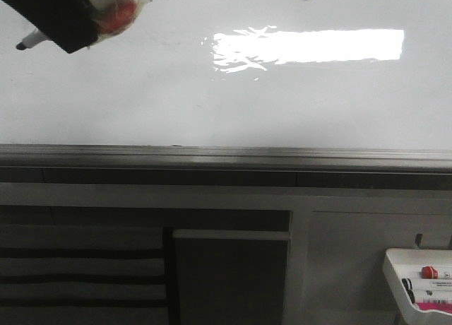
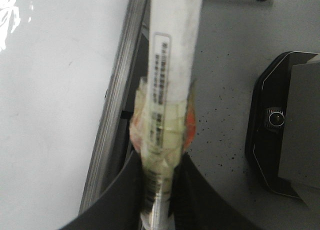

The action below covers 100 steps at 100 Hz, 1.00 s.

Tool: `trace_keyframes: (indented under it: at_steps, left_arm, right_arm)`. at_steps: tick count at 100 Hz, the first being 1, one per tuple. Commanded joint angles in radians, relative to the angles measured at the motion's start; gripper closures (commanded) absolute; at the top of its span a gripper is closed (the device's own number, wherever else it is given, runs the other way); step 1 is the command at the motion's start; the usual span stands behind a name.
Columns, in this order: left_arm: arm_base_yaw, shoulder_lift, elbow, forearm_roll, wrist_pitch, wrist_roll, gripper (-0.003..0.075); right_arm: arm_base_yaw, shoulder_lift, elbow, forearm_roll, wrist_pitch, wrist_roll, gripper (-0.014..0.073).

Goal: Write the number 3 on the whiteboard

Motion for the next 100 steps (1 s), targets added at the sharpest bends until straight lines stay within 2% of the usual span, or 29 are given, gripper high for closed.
trace_keyframes:
  at_steps: [1, 16, 33, 46, 60, 84, 100]
  left_arm:
    - [-0.017, -0.029, -0.035, -0.021, -0.035, 0.022, 0.0739]
    - [-0.019, -0.029, -0.035, -0.021, -0.036, 0.058, 0.0739]
    - [-0.019, -0.029, -0.035, -0.021, -0.036, 0.071, 0.0739]
    - [-0.019, -0.029, -0.035, -0.021, -0.036, 0.071, 0.0739]
    - [-0.019, -0.029, -0.035, -0.021, -0.036, 0.071, 0.0739]
    - [-0.019, -0.029, -0.035, -0.021, -0.036, 0.071, 0.0739]
    - [-0.019, -0.029, -0.035, -0.023, -0.032, 0.061, 0.0739]
  right_arm:
    - [0.054, 0.042, -0.077, 0.041, -0.05, -0.057, 0.0037]
    - [0.131, 0.104, -0.1, 0.042, -0.132, -0.147, 0.0055]
    - [0.152, 0.13, -0.1, 0.057, -0.207, -0.19, 0.0191]
    - [0.152, 0.13, -0.1, 0.09, -0.25, -0.202, 0.025]
    - [0.152, 0.13, -0.1, 0.1, -0.248, -0.226, 0.0296]
    - [0.152, 0.13, -0.1, 0.114, -0.248, -0.232, 0.0478]
    - [0.152, 0.13, -0.1, 0.114, -0.248, -0.232, 0.0547]
